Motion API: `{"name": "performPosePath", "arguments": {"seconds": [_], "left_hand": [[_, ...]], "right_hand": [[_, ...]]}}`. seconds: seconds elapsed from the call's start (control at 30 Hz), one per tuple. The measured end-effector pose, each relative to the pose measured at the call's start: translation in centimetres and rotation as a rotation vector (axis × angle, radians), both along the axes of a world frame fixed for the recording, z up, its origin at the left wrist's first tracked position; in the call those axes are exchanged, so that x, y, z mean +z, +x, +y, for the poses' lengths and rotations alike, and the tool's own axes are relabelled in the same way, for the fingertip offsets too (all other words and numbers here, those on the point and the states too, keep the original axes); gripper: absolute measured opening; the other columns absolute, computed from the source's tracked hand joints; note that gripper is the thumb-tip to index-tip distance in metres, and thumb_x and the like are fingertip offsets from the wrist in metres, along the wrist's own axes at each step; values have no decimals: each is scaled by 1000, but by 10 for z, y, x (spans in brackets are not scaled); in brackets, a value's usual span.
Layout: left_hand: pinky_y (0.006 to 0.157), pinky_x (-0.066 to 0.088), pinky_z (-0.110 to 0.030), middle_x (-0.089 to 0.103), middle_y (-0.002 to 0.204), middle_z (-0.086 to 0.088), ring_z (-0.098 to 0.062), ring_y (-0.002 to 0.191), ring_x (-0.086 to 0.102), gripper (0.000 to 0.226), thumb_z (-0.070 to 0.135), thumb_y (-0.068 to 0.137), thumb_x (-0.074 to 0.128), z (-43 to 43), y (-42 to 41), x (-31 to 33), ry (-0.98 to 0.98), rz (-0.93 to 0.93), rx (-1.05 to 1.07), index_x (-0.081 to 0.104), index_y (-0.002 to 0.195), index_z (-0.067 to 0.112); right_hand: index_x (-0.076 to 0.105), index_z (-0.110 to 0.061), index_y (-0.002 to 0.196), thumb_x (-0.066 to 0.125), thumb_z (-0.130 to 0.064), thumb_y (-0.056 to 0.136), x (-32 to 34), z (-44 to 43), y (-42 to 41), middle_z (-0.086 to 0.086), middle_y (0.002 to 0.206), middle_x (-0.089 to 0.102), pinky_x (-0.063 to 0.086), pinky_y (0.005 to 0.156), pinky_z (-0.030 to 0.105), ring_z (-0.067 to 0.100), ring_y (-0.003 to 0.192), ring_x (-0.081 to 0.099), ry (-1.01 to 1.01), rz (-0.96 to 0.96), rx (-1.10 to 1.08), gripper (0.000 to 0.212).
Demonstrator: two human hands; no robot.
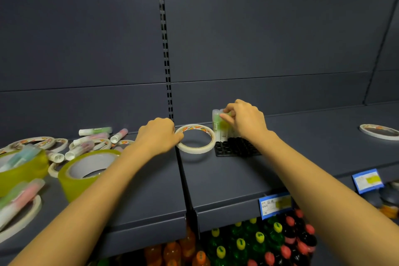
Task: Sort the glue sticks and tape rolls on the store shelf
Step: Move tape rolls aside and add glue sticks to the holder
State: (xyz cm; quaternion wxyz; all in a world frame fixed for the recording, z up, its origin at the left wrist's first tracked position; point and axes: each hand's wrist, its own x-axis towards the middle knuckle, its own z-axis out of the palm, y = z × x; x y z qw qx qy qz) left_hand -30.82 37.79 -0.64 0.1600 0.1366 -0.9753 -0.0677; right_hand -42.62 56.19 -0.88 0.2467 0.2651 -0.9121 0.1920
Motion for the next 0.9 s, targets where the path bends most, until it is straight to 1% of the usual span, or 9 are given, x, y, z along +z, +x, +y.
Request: {"name": "performPosePath", "arguments": {"seconds": [0.1,0.17,0.23,0.37,0.5,0.63,0.7,0.8,0.9], "left_hand": [[60,36,-28,47,58,0,-22,63,47,35,35,89,50,7,-3,-2,-10,-2,-8,58,65,12],[62,36,-29,47,58,0,-24,65,49,35,35,89,50,14,-6,-2,-14,7,-14,54,61,13],[62,37,-29,49,60,-1,-25,67,52,32,34,88,50,24,-10,-2,-15,18,-32,57,65,12],[61,36,-29,49,60,-2,-27,68,52,34,35,88,49,53,-22,-1,-32,25,-83,55,64,13],[61,34,-29,43,57,1,-27,70,49,40,35,88,49,97,-39,2,-50,54,-140,44,55,14],[64,31,-30,42,59,-1,-28,71,45,44,33,89,48,153,-57,3,-75,140,-225,32,51,19],[61,34,-32,44,59,-8,-31,70,50,43,31,89,49,185,-71,2,-60,131,-264,37,50,16],[56,33,-28,46,56,-5,-30,68,50,40,31,88,49,239,-93,2,-27,110,-264,45,53,14],[51,28,-25,46,58,-1,-27,66,48,32,34,88,49,290,-114,1,-36,118,-254,55,64,14]], "right_hand": [[56,-27,128,42,-50,95,2,4,-1,5,119,52,38,75,35,28,108,54,101,-40,12,42],[43,-29,137,39,-50,95,1,11,0,5,126,47,42,79,38,27,116,49,196,-58,21,47],[36,-26,140,43,-45,96,-2,24,3,3,131,45,44,84,41,26,120,46,202,-43,28,49],[42,-24,135,43,-36,97,-5,61,8,1,131,48,46,85,39,23,119,47,190,-26,22,40],[45,-23,133,45,-34,96,-3,115,3,1,134,47,45,92,43,23,122,46,282,-74,-35,38],[48,-22,131,42,-27,97,-2,183,-9,1,135,47,45,90,41,24,122,47,313,-91,-75,34],[48,-23,130,42,-24,97,-1,221,-15,1,134,47,44,89,41,25,122,46,332,-100,-100,34],[49,-24,130,43,-24,96,1,282,-25,1,132,48,43,89,41,25,121,46,348,-104,-144,34],[51,-25,127,42,-25,97,3,339,-35,0,130,50,44,84,38,24,118,48,361,-94,-189,31]]}}
